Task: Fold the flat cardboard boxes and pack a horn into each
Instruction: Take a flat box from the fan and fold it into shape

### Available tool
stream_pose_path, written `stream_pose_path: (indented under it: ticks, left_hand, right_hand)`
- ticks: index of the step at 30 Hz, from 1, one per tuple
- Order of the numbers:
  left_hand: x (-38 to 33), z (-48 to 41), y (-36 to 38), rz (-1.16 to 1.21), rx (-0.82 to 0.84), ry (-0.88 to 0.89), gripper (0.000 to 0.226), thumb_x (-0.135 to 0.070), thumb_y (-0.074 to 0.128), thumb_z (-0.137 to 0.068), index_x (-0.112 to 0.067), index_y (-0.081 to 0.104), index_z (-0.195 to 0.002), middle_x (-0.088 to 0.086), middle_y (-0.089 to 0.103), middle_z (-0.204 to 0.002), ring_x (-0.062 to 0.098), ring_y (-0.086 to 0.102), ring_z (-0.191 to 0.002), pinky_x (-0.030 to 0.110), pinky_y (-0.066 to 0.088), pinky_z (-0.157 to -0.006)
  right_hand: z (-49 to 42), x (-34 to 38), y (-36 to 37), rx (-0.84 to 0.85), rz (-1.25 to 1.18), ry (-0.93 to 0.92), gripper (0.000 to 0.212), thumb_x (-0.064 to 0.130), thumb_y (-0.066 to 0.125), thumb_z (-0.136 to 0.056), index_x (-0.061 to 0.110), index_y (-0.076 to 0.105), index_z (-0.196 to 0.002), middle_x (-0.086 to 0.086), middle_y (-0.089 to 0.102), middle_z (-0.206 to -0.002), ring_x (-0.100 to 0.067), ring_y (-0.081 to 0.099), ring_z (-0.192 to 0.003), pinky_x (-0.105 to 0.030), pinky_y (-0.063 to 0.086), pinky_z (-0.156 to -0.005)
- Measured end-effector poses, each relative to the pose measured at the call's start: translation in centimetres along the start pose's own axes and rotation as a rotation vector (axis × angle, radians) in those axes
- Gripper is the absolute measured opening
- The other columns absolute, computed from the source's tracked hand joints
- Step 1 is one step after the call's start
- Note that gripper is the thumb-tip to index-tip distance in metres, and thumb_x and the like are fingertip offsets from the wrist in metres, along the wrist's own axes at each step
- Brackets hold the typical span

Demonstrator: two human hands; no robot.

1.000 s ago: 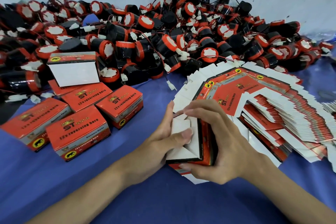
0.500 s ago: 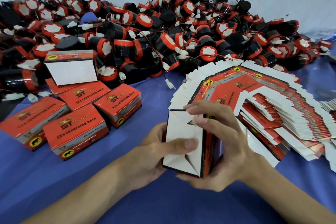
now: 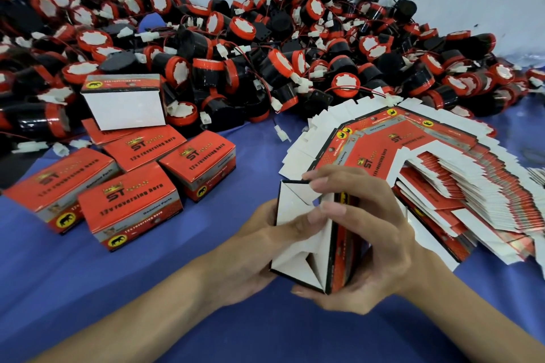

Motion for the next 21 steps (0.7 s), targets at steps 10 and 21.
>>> stream_pose_path:
  ticks: [10,21]
  left_hand:
    - [-0.3,-0.1,0.4,0.057,0.119,0.031,0.035,-0.039,0.043,-0.091,-0.026,0.064,-0.115,-0.002,0.066,-0.11,0.017,0.062,-0.107,0.024,0.053,-0.073]
    - [-4.8,0.4,-3.5,-0.311,-0.113,0.374,0.09,-0.034,0.089,-0.057,-0.024,0.047,-0.136,-0.002,0.071,-0.107,0.016,0.069,-0.098,0.024,0.055,-0.074]
  right_hand:
    - [-0.3,-0.1,0.3,0.018,0.072,0.047,0.076,0.043,0.077,-0.07,0.01,0.037,-0.126,-0.015,0.045,-0.118,-0.027,0.052,-0.117,-0.046,0.046,-0.092]
    - [-0.5,-0.5,-0.1,0.183,0.458,0.068,0.073,0.051,0.067,-0.081,0.014,0.037,-0.135,-0.012,0.036,-0.136,-0.024,0.041,-0.13,-0.041,0.034,-0.104]
Point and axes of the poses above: each hand's wrist, its own z-axis away from the middle knuckle, its own y-axis out of the palm, x = y × z, the point moved 9 cm from there along -z, towards the middle knuckle
